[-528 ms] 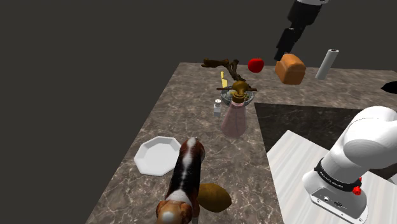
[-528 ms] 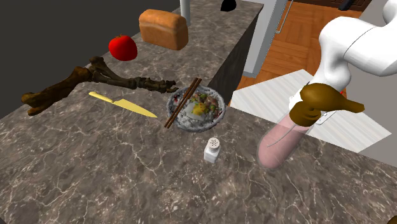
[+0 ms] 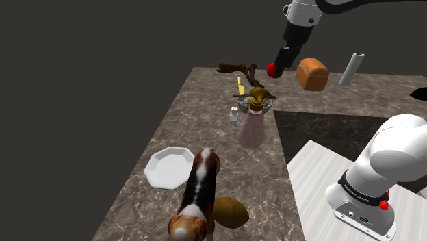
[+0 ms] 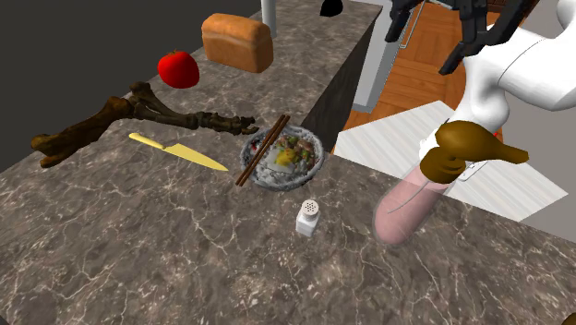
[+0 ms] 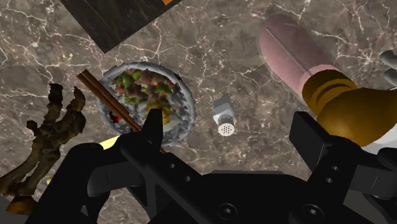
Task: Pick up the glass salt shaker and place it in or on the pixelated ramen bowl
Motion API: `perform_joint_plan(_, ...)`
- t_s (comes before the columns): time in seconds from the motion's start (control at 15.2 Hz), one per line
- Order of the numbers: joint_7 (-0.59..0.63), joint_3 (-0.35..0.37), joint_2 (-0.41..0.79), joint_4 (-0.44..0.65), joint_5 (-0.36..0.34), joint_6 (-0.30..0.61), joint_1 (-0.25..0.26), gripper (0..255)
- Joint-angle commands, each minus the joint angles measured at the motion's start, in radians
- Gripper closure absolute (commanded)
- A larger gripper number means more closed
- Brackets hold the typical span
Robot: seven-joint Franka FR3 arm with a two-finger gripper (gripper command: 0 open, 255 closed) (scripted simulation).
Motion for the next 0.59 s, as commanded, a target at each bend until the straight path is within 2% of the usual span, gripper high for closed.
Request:
perform_joint_plan(0.0, 0.001, 0.005, 0.059, -0.005, 0.004, 0.052, 0.003, 0)
perform_joint_plan(0.53, 0.007, 0.028, 0.329, 0.037, 0.012, 0.23, 0.012, 0)
